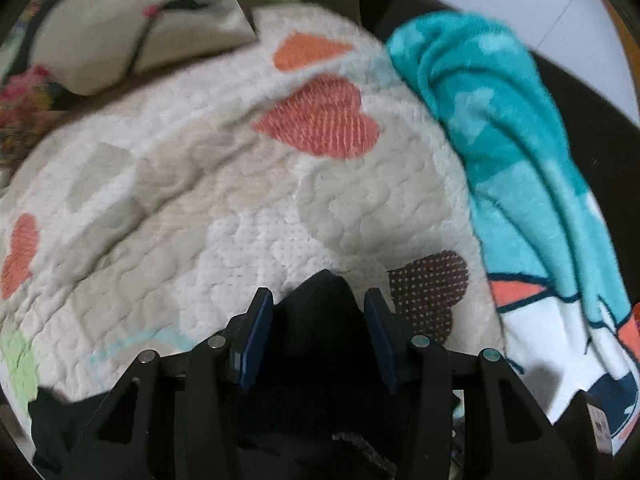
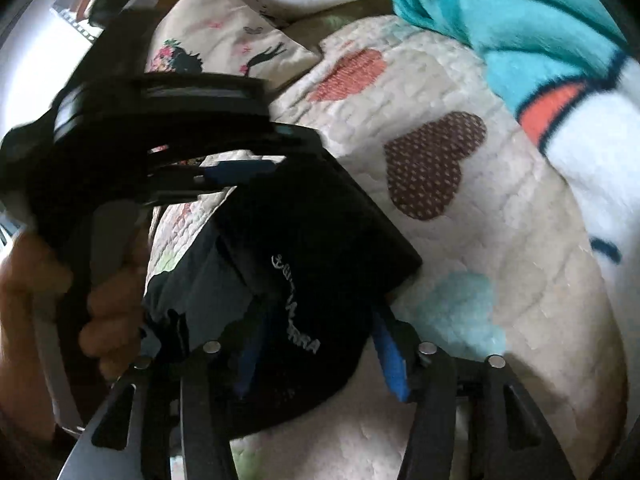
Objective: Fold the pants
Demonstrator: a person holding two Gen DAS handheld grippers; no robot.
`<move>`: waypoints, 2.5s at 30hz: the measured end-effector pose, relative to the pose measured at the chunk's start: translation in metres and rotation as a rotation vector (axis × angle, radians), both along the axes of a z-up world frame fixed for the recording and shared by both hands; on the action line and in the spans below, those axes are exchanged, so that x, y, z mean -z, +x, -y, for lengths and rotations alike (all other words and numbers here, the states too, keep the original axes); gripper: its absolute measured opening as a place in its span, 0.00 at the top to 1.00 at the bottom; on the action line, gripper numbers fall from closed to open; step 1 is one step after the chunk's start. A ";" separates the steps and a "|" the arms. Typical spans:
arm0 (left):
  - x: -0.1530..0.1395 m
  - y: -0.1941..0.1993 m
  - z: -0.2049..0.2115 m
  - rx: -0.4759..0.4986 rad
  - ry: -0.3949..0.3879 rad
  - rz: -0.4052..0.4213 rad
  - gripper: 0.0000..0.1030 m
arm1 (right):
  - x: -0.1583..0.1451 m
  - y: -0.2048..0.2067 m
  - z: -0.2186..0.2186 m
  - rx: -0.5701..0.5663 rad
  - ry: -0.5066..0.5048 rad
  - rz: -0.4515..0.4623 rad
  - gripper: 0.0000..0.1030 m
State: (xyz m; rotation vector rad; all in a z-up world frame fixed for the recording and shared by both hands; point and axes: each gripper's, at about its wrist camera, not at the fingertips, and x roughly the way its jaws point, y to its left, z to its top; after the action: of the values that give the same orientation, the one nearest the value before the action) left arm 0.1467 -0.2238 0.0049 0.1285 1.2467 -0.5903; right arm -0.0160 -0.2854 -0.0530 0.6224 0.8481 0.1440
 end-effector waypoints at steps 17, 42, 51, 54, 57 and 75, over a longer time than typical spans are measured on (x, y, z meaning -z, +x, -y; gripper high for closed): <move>-0.066 -0.030 -0.077 -0.134 -0.134 0.092 0.85 | -0.058 0.003 -0.032 -0.178 -0.045 0.070 0.81; -0.017 -0.098 -0.364 -0.715 -0.497 0.009 0.85 | -0.068 -0.022 -0.277 -0.715 -0.510 0.209 0.83; 0.000 -0.107 -0.394 -0.857 -0.477 -0.064 0.85 | -0.063 -0.050 -0.318 -0.780 -0.668 0.290 0.77; 0.008 -0.109 -0.400 -0.899 -0.446 -0.087 0.83 | -0.061 -0.055 -0.322 -0.824 -0.621 0.290 0.48; 0.014 -0.110 -0.406 -0.915 -0.442 -0.112 0.79 | -0.059 -0.073 -0.327 -0.878 -0.613 0.305 0.36; -0.028 -0.136 -0.436 -1.024 -0.407 0.046 0.62 | -0.095 -0.074 -0.211 -0.725 -0.526 0.266 0.31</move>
State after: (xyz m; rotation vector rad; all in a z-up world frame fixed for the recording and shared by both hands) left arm 0.0103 0.2118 0.0326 -0.7936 0.9585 0.0698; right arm -0.0900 -0.0744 0.0418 -0.2167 0.7762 0.6235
